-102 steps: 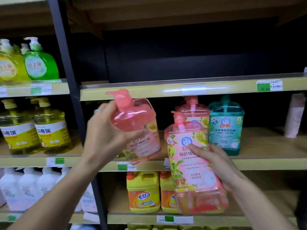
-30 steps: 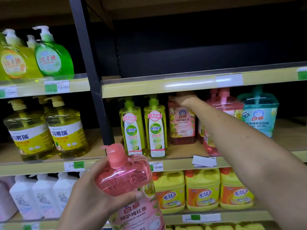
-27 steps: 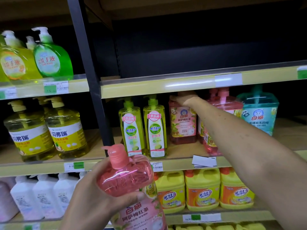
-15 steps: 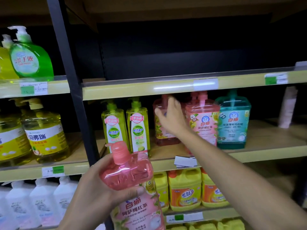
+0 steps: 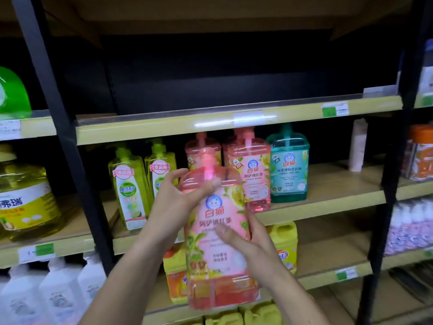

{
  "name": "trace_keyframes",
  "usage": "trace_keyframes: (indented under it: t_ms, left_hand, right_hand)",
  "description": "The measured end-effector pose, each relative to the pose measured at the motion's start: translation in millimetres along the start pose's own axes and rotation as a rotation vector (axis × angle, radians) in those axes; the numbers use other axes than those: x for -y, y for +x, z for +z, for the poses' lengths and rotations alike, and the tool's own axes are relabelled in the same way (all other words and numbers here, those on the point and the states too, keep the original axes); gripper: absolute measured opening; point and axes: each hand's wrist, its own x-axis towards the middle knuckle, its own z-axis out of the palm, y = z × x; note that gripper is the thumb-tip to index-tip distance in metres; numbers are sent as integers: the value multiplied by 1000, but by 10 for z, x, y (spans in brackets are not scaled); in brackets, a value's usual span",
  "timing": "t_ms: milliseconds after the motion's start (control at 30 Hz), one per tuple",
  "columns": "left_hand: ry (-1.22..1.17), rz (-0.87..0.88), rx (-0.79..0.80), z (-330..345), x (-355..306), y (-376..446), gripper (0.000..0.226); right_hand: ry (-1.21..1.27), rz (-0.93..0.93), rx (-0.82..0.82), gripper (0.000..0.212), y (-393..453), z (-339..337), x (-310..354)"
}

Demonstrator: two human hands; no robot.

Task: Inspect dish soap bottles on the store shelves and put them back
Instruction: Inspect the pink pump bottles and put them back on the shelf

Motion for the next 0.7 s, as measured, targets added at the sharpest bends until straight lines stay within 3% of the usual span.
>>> trace_keyframes:
  t_ms: [67, 167, 300, 700]
  left_hand:
    - [-70, -56, 16, 124, 139, -36, 93]
    - [-102, -148, 160, 161, 413, -261, 77]
    - [-125, -141, 267, 187, 650, -604, 50]
    - [-501, -183, 16, 378, 729, -901, 45]
  right_hand:
    - [99, 36, -92, 87, -24, -66, -23]
    - [211, 81, -161, 57, -59, -197, -55]
    - [250, 106, -199, 42, -46, -330, -35]
    - [137, 121, -114, 62, -46, -226, -73]
